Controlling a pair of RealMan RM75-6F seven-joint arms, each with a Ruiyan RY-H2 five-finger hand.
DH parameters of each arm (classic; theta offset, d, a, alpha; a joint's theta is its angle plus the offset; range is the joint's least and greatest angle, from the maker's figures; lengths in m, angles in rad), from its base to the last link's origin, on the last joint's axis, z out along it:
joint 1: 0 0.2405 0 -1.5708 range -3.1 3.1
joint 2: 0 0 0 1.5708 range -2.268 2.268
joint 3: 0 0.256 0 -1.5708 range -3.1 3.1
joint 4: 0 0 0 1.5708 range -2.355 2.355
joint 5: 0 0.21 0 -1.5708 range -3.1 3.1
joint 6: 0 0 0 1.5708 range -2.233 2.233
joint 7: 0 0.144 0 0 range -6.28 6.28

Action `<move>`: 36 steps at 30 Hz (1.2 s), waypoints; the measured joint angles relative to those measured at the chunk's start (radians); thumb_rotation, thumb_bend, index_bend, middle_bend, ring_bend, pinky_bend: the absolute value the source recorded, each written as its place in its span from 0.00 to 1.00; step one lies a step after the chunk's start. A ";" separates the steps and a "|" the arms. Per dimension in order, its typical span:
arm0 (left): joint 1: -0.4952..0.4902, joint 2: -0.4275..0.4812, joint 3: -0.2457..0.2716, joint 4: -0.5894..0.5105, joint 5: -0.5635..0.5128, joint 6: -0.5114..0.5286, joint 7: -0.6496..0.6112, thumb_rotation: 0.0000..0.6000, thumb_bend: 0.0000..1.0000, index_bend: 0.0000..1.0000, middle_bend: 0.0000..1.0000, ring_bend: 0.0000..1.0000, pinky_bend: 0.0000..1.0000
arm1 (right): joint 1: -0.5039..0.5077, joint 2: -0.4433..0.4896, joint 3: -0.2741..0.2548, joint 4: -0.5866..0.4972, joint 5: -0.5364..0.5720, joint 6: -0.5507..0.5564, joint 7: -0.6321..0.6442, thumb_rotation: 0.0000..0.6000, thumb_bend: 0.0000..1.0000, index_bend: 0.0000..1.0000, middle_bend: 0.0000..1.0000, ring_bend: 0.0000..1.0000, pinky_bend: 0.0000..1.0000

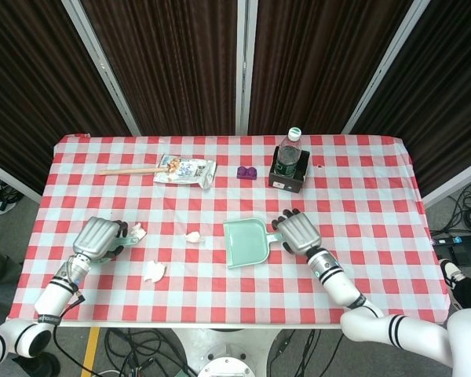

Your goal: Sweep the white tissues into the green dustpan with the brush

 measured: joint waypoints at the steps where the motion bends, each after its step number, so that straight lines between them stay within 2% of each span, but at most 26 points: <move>1: 0.001 0.000 0.000 0.001 0.001 0.000 0.000 1.00 0.44 0.55 0.55 0.78 0.89 | 0.004 -0.003 0.000 0.004 0.005 0.000 -0.003 1.00 0.23 0.39 0.39 0.21 0.27; 20: -0.001 -0.002 -0.004 0.013 0.013 -0.015 -0.022 1.00 0.44 0.55 0.55 0.77 0.89 | 0.051 -0.036 -0.026 0.026 0.054 0.015 -0.076 1.00 0.23 0.45 0.41 0.24 0.27; 25: -0.006 -0.002 -0.005 0.017 0.018 -0.022 -0.031 1.00 0.44 0.55 0.55 0.77 0.89 | 0.062 -0.046 -0.024 0.027 0.069 0.022 -0.088 1.00 0.31 0.55 0.47 0.29 0.30; 30: -0.010 0.000 -0.008 0.026 0.033 -0.023 -0.068 1.00 0.45 0.55 0.55 0.77 0.89 | 0.066 -0.051 -0.012 0.014 0.074 0.047 -0.089 1.00 0.44 0.66 0.56 0.37 0.35; 36: -0.031 -0.008 -0.010 0.072 0.075 -0.035 -0.176 1.00 0.45 0.55 0.55 0.77 0.89 | 0.087 -0.003 0.009 -0.062 0.127 0.036 -0.116 1.00 0.47 0.70 0.59 0.39 0.35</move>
